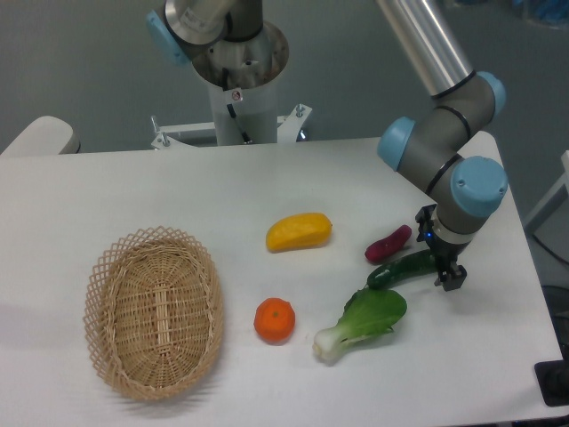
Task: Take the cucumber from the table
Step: 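Lower the gripper onto the cucumber and close the fingers, then lift the held cucumber and carry it toward the yellow mango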
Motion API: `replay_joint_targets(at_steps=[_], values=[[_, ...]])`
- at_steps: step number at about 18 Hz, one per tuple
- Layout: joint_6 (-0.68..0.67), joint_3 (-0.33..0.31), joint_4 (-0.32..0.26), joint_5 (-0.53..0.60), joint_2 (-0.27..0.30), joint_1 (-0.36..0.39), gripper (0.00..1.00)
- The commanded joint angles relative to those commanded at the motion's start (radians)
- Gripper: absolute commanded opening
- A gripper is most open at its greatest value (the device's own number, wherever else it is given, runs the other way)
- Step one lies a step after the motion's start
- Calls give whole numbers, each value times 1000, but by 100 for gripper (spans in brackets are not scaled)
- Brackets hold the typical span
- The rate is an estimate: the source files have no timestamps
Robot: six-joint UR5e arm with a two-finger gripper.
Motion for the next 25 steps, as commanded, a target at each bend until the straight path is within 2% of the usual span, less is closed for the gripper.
replay_joint_targets(at_steps=[2,4,6,8,9,16,20,22,25], values=[[0,0,2,0,-2,-2,92],[0,0,6,0,-3,-3,85],[0,0,6,0,-3,-3,68],[-2,0,6,0,-3,-3,58],[-3,0,5,0,-3,-3,48],[-2,9,5,2,-2,-3,24],[17,24,0,18,3,-3,21],[20,54,-17,31,14,-2,21],[18,99,-93,35,40,-6,21]])
